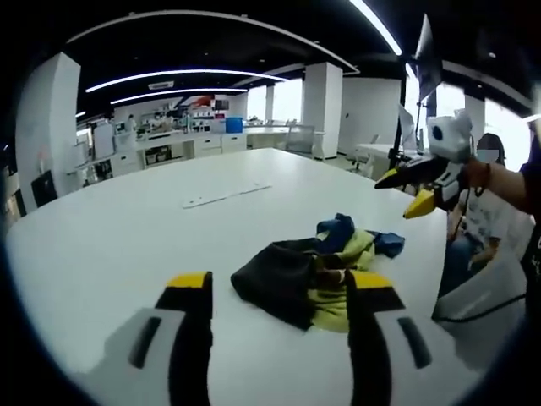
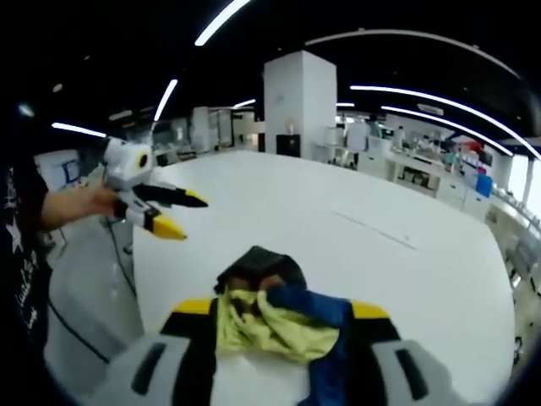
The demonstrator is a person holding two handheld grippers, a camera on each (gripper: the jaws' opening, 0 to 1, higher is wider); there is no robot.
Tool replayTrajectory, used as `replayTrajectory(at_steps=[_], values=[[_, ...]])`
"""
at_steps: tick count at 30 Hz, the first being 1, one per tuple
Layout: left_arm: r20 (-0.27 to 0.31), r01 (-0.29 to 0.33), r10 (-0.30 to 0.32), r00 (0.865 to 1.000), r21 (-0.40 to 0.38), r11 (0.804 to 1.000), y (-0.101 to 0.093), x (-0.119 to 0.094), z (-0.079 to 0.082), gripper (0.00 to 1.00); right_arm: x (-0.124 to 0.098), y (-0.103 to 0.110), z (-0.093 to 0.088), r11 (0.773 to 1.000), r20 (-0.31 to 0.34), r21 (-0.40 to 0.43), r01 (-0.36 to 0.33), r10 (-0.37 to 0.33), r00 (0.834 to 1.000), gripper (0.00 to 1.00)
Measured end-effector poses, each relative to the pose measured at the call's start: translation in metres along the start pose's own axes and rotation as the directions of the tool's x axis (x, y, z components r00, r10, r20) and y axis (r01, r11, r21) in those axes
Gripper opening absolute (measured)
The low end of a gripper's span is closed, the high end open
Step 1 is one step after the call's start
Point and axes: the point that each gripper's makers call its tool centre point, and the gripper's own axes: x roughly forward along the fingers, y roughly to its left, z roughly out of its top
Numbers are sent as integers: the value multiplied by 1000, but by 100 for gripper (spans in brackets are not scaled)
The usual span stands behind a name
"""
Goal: Fold the garment on the visible template until the final outline fits inside the template.
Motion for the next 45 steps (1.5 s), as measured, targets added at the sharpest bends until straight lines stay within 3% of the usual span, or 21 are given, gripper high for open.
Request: replayTrajectory(at_steps=[8, 20, 31, 34, 36, 41, 45], values=[[-36, 56, -55, 998, 18, 998, -6, 24, -9, 51, 21, 2, -1, 997, -42, -55, -62, 60, 997, 43], [-73, 112, -110, 991, 30, 993, -11, 57, -16, 43, 44, -10, -8, 987, -94, -120, -102, 91, 991, 27], [-141, 171, -162, 977, 56, 984, -21, 80, -33, 37, 54, -11, -25, 969, -176, -213, -127, 90, 980, 12], [-169, 181, -169, 971, 60, 982, -18, 85, -46, 26, 55, -12, -31, 961, -204, -246, -130, 80, 976, 10], [-174, 176, -165, 971, 52, 983, -17, 89, -48, 20, 57, -12, -34, 957, -218, -255, -135, 79, 973, 8], [-191, 178, -165, 968, 51, 983, -16, 98, -53, 16, 61, -17, -38, 952, -235, -273, -138, 74, 969, 3], [-201, 181, -167, 965, 54, 982, -16, 99, -54, 3, 62, -20, -38, 949, -233, -286, -130, 63, 970, 0]])
